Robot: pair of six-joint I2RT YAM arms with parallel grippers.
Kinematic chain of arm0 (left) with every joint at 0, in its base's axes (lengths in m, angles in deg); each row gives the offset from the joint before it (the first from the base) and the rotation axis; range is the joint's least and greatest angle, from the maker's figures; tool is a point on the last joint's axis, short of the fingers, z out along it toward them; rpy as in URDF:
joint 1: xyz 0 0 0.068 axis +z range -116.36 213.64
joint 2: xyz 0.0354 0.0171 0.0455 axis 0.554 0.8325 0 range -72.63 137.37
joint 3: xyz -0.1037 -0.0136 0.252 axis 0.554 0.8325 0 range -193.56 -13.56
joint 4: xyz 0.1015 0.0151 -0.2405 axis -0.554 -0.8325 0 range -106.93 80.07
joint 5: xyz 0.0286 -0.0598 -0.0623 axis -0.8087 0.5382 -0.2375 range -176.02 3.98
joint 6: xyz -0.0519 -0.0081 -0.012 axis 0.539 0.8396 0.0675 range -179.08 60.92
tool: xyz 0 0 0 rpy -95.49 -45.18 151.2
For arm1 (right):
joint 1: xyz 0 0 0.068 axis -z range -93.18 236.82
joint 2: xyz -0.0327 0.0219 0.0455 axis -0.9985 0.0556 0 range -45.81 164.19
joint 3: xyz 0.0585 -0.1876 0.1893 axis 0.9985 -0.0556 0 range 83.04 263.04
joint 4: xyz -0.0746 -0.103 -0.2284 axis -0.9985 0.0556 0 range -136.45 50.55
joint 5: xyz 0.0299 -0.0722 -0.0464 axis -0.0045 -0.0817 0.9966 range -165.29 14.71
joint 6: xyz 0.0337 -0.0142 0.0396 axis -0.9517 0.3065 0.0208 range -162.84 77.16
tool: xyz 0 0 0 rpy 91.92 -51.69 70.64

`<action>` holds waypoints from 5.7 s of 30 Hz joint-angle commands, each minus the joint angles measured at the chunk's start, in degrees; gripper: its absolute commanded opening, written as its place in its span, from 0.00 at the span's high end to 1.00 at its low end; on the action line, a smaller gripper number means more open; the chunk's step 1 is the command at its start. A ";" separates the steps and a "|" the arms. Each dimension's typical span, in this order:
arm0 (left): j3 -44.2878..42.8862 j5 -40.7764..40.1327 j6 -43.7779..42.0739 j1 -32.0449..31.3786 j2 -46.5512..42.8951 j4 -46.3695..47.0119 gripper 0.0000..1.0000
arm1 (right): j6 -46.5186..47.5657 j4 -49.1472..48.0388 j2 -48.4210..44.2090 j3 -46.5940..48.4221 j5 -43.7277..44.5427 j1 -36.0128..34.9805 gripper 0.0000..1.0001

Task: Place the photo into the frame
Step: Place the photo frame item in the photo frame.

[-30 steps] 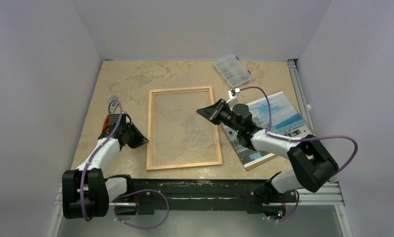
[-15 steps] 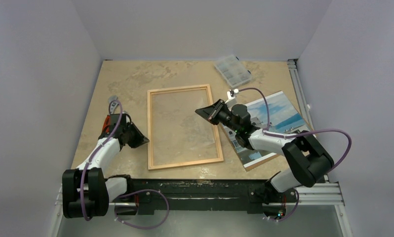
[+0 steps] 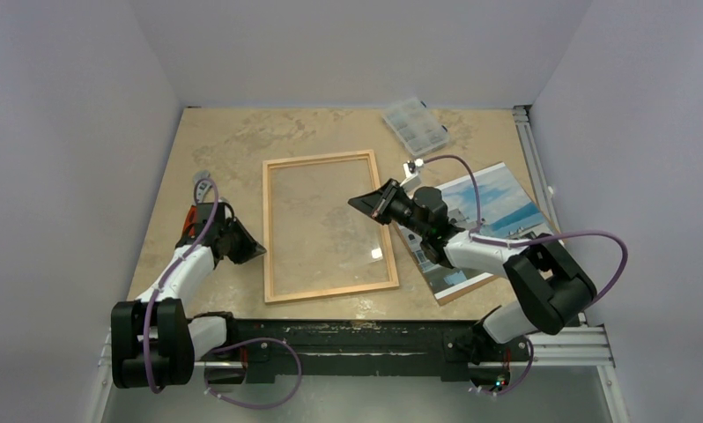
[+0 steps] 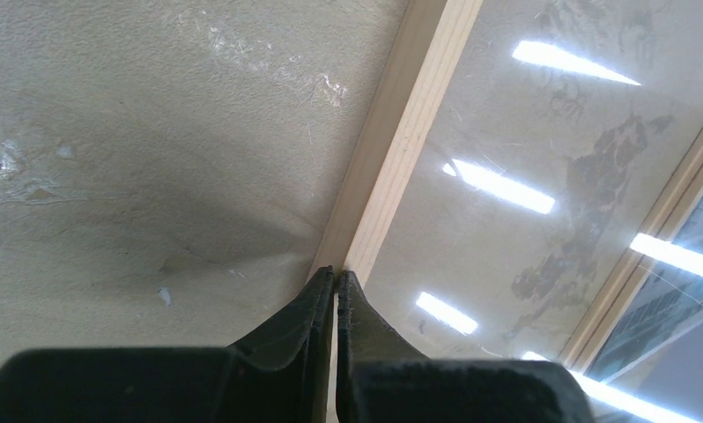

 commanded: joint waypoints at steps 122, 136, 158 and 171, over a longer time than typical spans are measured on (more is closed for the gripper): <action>-1.77 0.27 -2.68 -0.33 4.02 -0.45 1.00 | 5.46 3.43 -3.82 9.59 -8.56 6.48 1.00; -1.89 0.40 -2.84 -0.36 4.19 -0.45 1.00 | 2.38 0.63 -0.45 11.72 -10.09 6.54 1.00; -1.93 0.49 -2.91 -0.35 4.49 -0.63 1.00 | 0.48 -1.32 1.35 12.04 -11.49 4.70 1.00; -1.85 0.62 -3.01 -0.36 4.45 -0.74 1.00 | 1.12 -2.41 4.30 10.56 -10.67 4.28 1.00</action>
